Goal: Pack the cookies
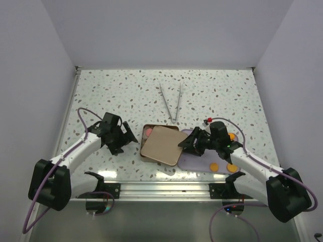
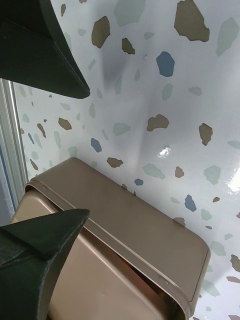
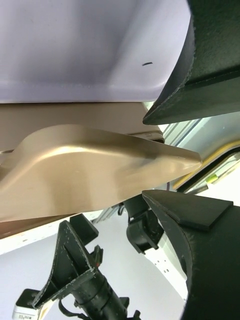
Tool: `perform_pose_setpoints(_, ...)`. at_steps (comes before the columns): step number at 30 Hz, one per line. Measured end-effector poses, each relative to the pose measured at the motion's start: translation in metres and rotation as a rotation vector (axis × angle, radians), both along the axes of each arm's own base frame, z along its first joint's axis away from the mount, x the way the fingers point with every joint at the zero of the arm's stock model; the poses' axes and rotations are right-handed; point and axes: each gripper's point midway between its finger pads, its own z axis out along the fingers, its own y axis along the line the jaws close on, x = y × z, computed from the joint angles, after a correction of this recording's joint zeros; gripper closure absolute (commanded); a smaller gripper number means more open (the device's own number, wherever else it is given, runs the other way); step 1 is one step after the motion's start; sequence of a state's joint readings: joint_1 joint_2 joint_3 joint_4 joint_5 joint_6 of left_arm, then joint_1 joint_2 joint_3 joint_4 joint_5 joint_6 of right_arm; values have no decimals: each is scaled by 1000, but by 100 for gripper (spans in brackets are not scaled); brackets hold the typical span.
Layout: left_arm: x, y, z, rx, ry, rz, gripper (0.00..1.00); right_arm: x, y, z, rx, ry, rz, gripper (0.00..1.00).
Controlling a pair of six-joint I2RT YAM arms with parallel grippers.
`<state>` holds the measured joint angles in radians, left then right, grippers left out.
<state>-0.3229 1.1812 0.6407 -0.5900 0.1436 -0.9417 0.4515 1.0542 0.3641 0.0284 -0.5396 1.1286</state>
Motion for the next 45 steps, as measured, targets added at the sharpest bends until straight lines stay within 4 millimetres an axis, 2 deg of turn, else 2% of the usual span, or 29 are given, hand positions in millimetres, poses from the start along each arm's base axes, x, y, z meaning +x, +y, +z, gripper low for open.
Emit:
perform_pose_setpoints(2, 0, 0, 0, -2, 0, -1, 3, 3, -2, 1, -18, -2, 3, 45)
perform_pose_setpoints(9, 0, -1, -2, -1, 8, -1, 3, 4, -8, -8, -73, 35, 8, 78)
perform_pose_setpoints(12, 0, -1, -3, 0, 11, -2, 3, 4, -8, -13, -83, 56, 14, 82)
perform_pose_setpoints(19, -1, -1, -5, 1, 19, -3, 4, 13, -4, -10, -83, 52, 18, 83)
perform_pose_setpoints(30, 0, -3, -8, -5, 31, -11, 4, 29, 4, -15, -95, 63, 45, 87)
perform_pose_setpoints(36, 0, -4, -7, -10, 23, -29, 4, 36, 9, -23, -97, 67, 77, 86)
perform_pose_setpoints(45, 1, -5, -8, -18, 14, -30, 4, 49, 15, -22, -107, 51, 106, 82)
